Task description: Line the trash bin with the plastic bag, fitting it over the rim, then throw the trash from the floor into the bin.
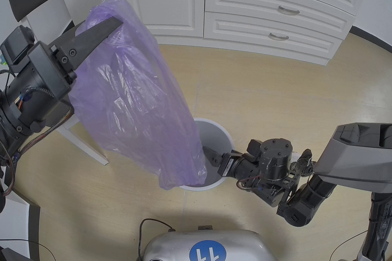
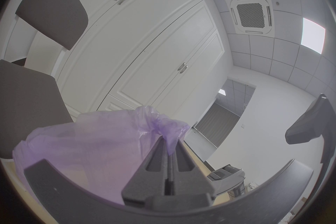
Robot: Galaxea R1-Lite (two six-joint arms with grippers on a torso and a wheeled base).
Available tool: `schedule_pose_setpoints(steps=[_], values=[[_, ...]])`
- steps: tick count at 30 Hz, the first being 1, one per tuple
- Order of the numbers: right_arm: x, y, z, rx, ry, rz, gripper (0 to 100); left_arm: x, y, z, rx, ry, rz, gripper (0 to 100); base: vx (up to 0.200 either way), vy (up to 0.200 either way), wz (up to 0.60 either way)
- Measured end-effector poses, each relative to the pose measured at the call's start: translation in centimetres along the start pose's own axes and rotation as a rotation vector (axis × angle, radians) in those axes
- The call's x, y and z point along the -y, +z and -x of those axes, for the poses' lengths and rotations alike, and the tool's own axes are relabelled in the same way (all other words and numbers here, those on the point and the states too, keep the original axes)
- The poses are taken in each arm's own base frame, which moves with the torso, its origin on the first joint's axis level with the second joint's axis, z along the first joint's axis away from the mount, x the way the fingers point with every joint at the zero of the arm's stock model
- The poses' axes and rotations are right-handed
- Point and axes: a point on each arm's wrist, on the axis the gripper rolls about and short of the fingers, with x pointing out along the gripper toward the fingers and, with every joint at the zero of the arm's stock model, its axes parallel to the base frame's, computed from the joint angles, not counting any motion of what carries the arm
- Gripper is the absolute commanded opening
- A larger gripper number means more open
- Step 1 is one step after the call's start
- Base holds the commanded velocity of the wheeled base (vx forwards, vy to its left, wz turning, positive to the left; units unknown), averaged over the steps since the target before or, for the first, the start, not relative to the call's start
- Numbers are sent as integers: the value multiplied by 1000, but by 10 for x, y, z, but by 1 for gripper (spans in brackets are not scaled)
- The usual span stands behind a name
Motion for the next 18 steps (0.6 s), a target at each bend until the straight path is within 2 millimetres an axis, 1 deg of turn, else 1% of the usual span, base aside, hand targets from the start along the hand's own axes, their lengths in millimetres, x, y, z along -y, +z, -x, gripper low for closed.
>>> schedule_pose_setpoints(steps=[5,9,13,18], values=[[-9,-13,21,-92,39,46,100,-1,-1,-1,-2,3,-2,0,0,0,0],[-21,-18,45,-159,107,97,100,-2,-1,-1,-3,7,-3,0,0,0,0],[-37,-19,66,-187,173,122,100,-3,-1,-2,-4,8,-3,0,0,0,0],[-49,-15,80,-186,220,133,100,-4,-2,-4,-7,11,-2,0,0,0,0]])
